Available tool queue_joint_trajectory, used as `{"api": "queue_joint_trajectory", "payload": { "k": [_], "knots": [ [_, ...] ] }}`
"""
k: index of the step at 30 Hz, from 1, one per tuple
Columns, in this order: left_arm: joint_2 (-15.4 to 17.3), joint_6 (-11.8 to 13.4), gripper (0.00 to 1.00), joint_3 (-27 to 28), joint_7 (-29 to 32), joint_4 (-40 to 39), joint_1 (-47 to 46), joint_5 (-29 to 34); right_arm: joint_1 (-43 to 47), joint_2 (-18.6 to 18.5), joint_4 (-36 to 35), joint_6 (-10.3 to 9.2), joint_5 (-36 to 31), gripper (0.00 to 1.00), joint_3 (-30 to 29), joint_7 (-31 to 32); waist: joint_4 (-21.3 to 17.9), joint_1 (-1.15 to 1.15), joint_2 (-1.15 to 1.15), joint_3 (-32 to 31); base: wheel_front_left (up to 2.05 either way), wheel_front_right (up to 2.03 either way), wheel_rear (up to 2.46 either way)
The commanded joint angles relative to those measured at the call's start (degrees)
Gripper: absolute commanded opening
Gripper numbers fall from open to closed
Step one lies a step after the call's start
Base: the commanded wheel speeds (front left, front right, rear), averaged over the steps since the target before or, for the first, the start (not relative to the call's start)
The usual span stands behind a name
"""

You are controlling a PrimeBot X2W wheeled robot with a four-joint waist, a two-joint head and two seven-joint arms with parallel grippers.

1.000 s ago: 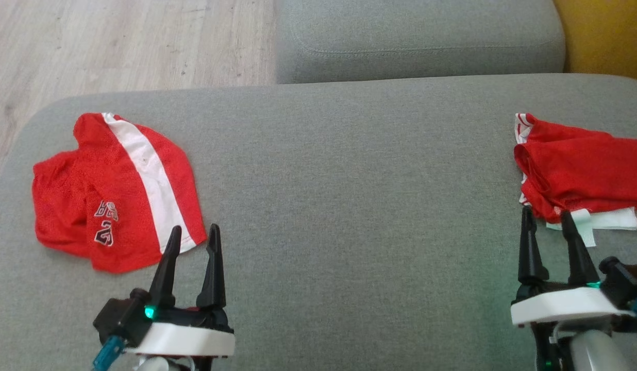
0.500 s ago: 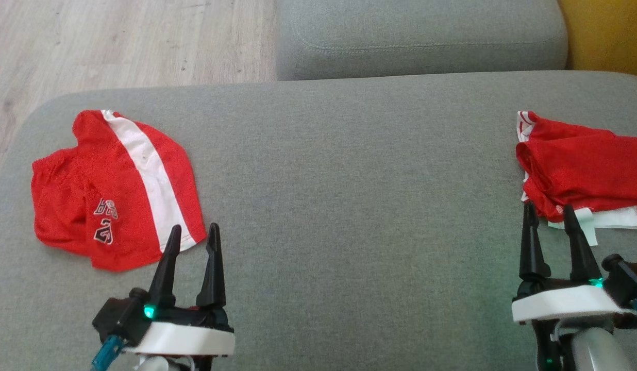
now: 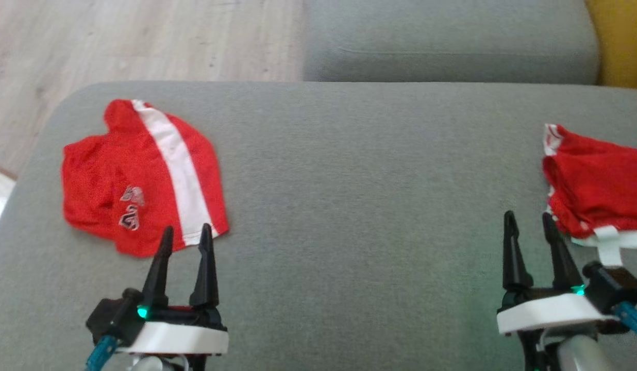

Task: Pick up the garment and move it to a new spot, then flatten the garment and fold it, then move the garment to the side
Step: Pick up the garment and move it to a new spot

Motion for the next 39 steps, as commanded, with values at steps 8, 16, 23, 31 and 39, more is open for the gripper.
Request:
{"api": "queue_joint_trajectory", "payload": {
  "k": [8, 16, 23, 31, 39],
  "knots": [
    [0.1, 0.1, 1.00, 4.0, -0.3, -1.7, -1.7, 1.5, -0.3, -0.3, -0.9, -0.04, 1.1, 1.00, 3.9, -0.6, 7.4, 0.00, 0.00, -1.3, 0.00, 0.00, 0.00],
    [0.1, 0.1, 1.00, 5.2, -0.3, -1.6, -1.1, 2.2, 0.4, -0.3, 0.3, -0.04, 1.8, 1.00, 5.9, -0.6, 12.7, 0.00, 0.00, -2.1, 0.00, 0.00, 0.00],
    [0.1, 0.1, 1.00, 6.5, -0.3, -1.7, -0.5, 2.8, 0.5, -0.3, 1.1, -0.04, 2.5, 1.00, 7.7, -0.6, 14.8, 0.00, 0.00, -2.3, 0.00, 0.00, 0.00],
    [0.2, 0.1, 1.00, 8.8, -0.3, -1.9, -1.8, 3.1, -0.3, -0.3, 0.7, -0.04, 2.0, 1.00, 8.1, -0.6, 14.7, 0.00, 0.00, 0.0, 0.00, 0.00, 0.00],
    [4.9, 0.1, 1.00, 11.1, -0.3, 4.5, -11.1, 4.3, -3.0, -0.3, -0.6, -0.04, -0.9, 1.00, 6.7, -0.6, 12.5, 0.00, 0.00, 5.8, 0.00, 0.00, 0.00]
  ]
}}
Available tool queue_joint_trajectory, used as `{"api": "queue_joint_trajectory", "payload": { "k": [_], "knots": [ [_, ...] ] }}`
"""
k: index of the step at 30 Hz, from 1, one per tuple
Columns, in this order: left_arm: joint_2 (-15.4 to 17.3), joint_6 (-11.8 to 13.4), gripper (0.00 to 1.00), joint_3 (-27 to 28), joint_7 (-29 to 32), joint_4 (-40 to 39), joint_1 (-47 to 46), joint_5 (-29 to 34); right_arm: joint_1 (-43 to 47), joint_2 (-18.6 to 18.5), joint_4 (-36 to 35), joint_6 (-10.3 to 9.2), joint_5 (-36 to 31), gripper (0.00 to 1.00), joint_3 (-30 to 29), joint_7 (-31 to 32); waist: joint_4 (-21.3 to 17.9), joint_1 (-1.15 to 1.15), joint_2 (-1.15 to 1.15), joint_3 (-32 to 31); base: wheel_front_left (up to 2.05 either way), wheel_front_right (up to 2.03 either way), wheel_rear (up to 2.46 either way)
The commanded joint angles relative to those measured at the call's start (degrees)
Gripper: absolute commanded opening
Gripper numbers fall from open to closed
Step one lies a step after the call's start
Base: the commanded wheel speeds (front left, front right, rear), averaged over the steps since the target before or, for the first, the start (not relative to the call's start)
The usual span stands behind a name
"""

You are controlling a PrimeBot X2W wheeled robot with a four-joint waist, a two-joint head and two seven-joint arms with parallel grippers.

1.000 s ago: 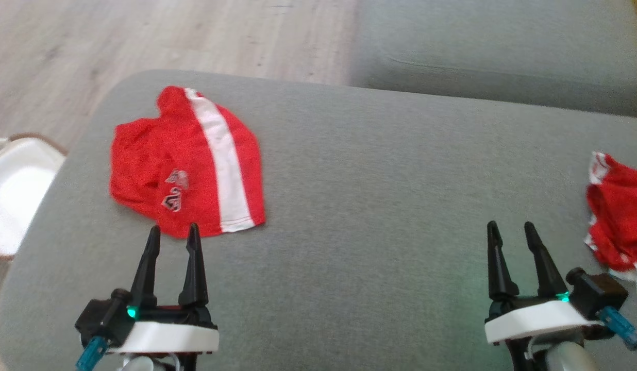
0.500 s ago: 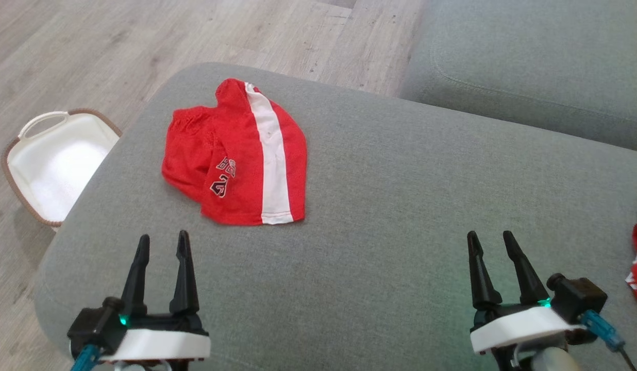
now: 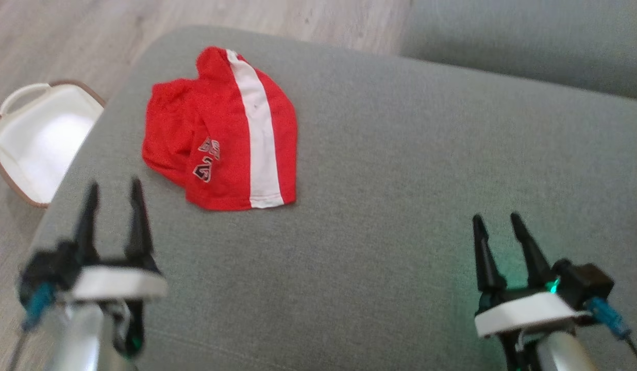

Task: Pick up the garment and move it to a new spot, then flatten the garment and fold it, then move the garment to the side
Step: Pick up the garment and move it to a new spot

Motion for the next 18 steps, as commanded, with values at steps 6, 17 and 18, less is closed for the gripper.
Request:
{"api": "queue_joint_trajectory", "payload": {
  "k": [6, 17, 18],
  "knots": [
    [8.1, 0.1, 1.00, 0.3, 3.8, 7.8, -16.8, 0.0, -5.6, -0.3, -4.7, -0.04, -3.2, 1.00, -0.9, -0.5, -3.1, 0.00, 0.00, 7.9, 0.00, 0.00, 0.00],
    [16.5, 0.1, 1.00, -12.8, 22.5, 28.2, -32.2, -8.9, -9.0, -0.3, -9.9, -0.04, -5.4, 1.00, -2.4, 1.1, -7.3, 0.00, 0.00, 15.1, 0.00, 0.00, 0.00],
    [16.8, 0.1, 1.00, -13.8, 23.9, 29.5, -32.8, -10.2, -9.1, -0.3, -10.2, -0.04, -5.4, 1.00, -2.3, 1.2, -7.6, 0.00, 0.00, 15.4, 0.00, 0.00, 0.00]
  ]
}}
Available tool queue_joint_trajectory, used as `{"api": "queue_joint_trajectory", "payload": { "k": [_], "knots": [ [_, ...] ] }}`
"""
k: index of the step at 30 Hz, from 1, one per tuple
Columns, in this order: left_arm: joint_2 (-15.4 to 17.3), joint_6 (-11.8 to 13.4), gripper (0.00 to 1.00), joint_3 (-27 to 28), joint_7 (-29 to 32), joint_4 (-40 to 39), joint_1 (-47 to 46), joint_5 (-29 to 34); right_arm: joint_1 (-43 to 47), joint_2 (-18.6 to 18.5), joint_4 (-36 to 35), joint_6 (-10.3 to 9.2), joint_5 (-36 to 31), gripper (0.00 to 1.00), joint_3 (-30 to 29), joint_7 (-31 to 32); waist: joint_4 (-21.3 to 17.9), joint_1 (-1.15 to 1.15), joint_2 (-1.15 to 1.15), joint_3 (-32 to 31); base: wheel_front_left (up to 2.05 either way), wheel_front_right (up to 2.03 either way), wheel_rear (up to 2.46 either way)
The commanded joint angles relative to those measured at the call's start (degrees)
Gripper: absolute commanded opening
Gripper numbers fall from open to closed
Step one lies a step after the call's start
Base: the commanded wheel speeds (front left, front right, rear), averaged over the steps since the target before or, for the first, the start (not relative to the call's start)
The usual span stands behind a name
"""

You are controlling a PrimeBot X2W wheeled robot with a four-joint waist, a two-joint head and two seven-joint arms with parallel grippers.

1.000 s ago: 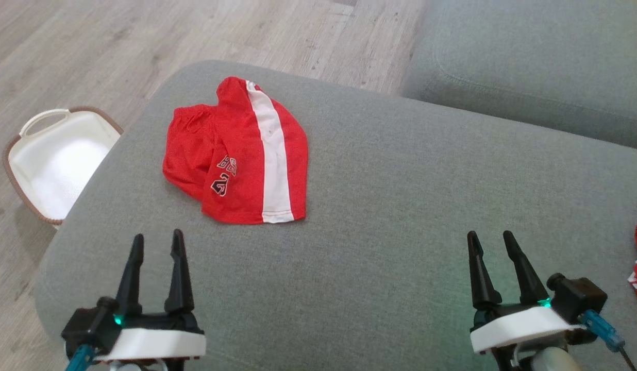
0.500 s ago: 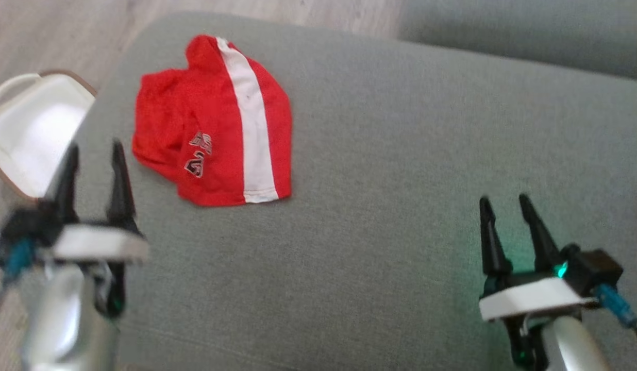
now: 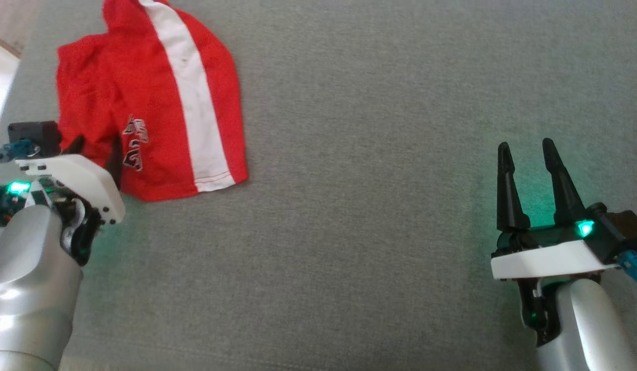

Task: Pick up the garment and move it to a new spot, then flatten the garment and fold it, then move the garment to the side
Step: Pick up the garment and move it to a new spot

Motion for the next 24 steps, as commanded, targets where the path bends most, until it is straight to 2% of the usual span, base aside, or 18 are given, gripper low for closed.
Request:
{"api": "queue_joint_trajectory", "payload": {
  "k": [1, 3, 7, 8, 9, 17, 21, 24],
  "knots": [
    [3.8, 0.1, 1.00, 1.4, 0.8, -0.4, -2.5, -1.2, -1.5, -0.2, -2.2, -0.04, -0.5, 1.00, 1.5, 0.0, -1.1, -0.01, 0.00, 1.0, 0.00, 0.00, 0.00],
    [4.4, 0.1, 1.00, -1.1, 4.1, 2.4, -3.5, -3.8, -1.7, -0.2, -2.9, -0.04, -0.6, 1.00, 1.4, 0.2, -1.9, -0.01, 0.00, 1.6, 0.00, 0.00, 0.00],
    [5.0, 0.1, 0.98, -4.0, 5.9, 3.7, -4.1, -7.4, -1.8, -0.2, -3.4, -0.04, -0.6, 1.00, 1.3, 0.2, -2.6, -0.01, 0.00, 1.8, 0.00, 0.00, 0.00],
    [5.2, 0.1, 0.37, -4.7, 5.7, 3.6, -4.2, -8.2, -1.8, -0.2, -3.5, -0.04, -0.6, 1.00, 1.3, 0.2, -2.7, -0.01, 0.00, 1.7, 0.00, 0.00, 0.00],
    [5.5, 0.1, 0.00, -5.2, 5.1, 3.4, -4.4, -8.9, -1.8, -0.2, -3.5, -0.04, -0.6, 1.00, 1.3, 0.2, -2.9, -0.01, 0.00, 1.6, 0.00, 0.00, 0.00],
    [6.6, 0.1, 0.00, -5.6, -7.8, -1.2, -6.7, -13.7, -1.7, -0.2, -2.0, -0.04, 0.9, 1.00, 2.1, -0.4, -4.2, -0.01, 0.00, -1.2, 0.00, 0.00, 0.00],
    [6.2, 0.1, 0.00, -6.8, -13.0, -8.1, -7.0, -16.6, -1.4, -0.2, -0.7, -0.04, 2.2, 1.00, 2.8, -1.0, -5.2, -0.01, 0.00, -3.5, 0.00, 0.00, 0.00],
    [5.6, 0.1, 0.00, -8.0, -13.9, -14.2, -6.4, -18.6, -1.2, -0.2, 0.1, -0.04, 3.1, 1.00, 3.2, -1.3, -6.2, -0.01, 0.00, -5.1, 0.00, 0.00, 0.00]
  ]
}}
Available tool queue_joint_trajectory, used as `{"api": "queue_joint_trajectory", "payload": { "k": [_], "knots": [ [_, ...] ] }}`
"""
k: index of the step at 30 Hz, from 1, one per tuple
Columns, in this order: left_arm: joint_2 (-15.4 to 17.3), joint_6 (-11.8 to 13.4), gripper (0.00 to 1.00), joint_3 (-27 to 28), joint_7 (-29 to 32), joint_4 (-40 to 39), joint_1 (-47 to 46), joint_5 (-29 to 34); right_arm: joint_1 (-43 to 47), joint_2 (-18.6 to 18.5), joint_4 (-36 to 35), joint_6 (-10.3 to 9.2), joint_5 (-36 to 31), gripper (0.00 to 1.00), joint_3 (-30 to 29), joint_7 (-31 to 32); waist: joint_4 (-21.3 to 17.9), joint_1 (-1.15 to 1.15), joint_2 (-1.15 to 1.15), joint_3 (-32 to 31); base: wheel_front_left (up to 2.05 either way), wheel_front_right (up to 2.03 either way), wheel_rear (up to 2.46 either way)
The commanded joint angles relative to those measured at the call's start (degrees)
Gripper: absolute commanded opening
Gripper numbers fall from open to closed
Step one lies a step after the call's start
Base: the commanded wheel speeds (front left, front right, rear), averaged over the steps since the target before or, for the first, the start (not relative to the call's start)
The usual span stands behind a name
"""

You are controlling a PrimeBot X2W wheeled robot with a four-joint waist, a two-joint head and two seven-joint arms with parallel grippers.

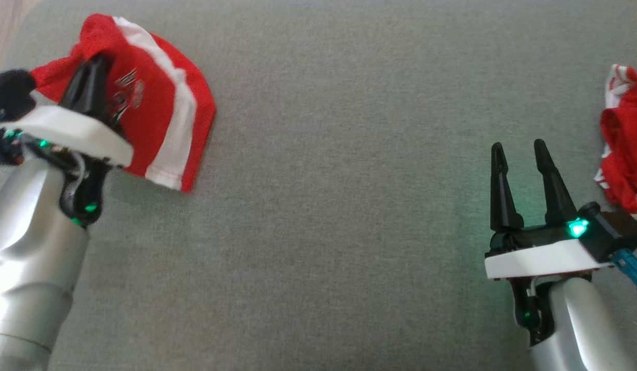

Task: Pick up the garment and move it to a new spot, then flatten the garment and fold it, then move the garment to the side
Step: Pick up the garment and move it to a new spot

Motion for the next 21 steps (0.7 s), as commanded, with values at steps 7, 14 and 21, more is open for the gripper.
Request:
{"api": "queue_joint_trajectory", "payload": {
  "k": [7, 14, 21],
  "knots": [
    [-0.7, 1.0, 0.00, 0.3, 0.9, -15.8, -0.1, -4.1, -0.2, -0.2, -0.1, -0.04, 2.0, 1.00, 2.6, -1.1, -3.7, 0.00, 0.00, -3.2, 0.00, 0.00, 0.00],
    [-6.2, 5.3, 0.00, -1.5, 2.2, -27.7, 0.4, -4.9, -0.3, -0.2, 0.2, -0.04, 3.7, 1.00, 3.4, -1.3, -7.7, 0.00, 0.00, -3.5, 0.00, 0.00, 0.00],
    [-13.4, 8.9, 0.00, -4.2, 0.4, -30.1, -1.8, -3.5, -1.3, -0.2, -0.6, -0.04, 5.2, 1.00, 4.6, -1.3, -12.0, 0.00, 0.00, -2.4, 0.00, 0.00, 0.00]
  ]
}}
